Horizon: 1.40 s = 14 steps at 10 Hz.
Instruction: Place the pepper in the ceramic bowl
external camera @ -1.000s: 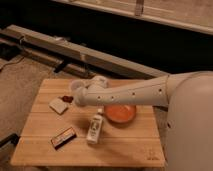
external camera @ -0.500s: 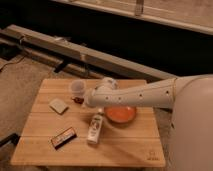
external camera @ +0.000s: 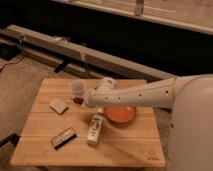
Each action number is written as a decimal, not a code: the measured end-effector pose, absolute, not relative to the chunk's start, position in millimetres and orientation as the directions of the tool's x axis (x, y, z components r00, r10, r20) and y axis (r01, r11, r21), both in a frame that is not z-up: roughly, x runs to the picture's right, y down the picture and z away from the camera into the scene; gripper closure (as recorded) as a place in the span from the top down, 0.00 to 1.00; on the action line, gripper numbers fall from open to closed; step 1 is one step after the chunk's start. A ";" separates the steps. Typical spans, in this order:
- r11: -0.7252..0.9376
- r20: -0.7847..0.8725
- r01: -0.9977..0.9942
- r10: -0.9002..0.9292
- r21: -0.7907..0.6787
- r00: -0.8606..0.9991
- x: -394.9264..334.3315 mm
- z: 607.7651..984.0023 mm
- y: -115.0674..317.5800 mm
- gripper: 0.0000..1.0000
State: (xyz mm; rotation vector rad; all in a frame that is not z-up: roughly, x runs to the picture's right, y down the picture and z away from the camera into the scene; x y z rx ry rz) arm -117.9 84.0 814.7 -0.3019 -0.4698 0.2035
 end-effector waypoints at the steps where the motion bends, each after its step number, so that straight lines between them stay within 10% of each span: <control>1: 0.932 0.393 -0.141 0.273 -0.334 0.878 -113.1 818.7 84.4 0.00; 14: 0.867 0.173 -0.403 0.463 -0.294 0.869 35.1 837.7 63.9 0.00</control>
